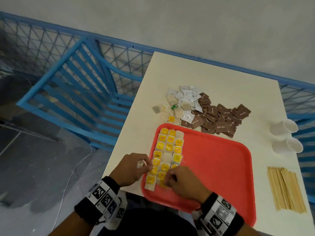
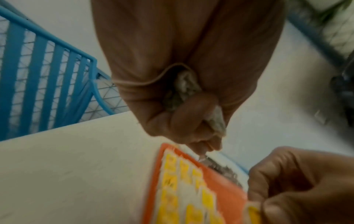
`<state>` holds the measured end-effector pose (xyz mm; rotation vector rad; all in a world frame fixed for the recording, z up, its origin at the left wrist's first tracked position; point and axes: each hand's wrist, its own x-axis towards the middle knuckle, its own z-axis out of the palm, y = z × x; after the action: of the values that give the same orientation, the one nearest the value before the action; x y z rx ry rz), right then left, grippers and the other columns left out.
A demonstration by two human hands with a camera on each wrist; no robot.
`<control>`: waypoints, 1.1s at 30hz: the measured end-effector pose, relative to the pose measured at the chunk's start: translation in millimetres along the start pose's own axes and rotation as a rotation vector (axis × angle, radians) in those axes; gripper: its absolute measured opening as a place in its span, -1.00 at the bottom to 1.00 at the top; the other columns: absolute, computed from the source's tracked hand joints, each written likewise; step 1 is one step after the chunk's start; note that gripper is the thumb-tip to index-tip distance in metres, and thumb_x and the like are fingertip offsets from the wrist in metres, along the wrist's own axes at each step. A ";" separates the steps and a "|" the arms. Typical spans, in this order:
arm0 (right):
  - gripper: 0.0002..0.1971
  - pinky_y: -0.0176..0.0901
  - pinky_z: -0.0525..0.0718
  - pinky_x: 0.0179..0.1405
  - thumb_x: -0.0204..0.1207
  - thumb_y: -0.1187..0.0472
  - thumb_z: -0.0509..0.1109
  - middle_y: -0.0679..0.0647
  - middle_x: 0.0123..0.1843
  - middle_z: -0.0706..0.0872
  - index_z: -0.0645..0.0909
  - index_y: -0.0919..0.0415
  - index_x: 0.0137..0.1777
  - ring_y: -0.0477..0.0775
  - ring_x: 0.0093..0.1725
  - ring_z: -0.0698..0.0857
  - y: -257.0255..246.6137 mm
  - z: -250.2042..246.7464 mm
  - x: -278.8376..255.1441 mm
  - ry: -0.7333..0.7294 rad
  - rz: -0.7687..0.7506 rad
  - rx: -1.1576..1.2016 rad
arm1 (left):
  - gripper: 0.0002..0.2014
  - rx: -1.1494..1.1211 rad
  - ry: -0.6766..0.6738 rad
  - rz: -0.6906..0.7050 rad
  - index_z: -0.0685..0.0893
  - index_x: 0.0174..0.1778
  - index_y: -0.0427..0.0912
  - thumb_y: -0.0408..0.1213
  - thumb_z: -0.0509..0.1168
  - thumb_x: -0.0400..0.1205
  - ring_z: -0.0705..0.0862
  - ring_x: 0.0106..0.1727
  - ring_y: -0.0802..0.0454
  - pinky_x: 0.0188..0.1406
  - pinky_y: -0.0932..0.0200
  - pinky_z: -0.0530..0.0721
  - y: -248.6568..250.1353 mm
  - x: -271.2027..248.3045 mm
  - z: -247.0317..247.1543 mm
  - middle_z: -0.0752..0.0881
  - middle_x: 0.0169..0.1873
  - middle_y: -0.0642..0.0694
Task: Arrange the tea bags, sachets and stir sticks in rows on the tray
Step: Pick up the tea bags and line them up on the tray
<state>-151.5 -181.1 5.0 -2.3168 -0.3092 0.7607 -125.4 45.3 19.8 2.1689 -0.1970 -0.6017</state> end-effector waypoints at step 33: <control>-0.82 -0.19 0.35 -0.15 0.46 0.25 0.29 0.17 0.01 0.68 0.66 0.17 0.01 0.19 -0.02 0.61 20.0 49.5 2.7 -0.149 0.063 -0.137 | -0.79 0.601 -0.371 0.023 0.74 0.16 0.07 -0.13 0.25 0.68 0.62 0.27 -0.06 0.16 0.01 0.59 -38.7 -5.9 59.3 0.62 0.24 0.06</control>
<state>-178.7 -168.9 -39.4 -2.4116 -0.3662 0.9734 -162.0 29.7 -39.1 2.5965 -0.6731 -1.0310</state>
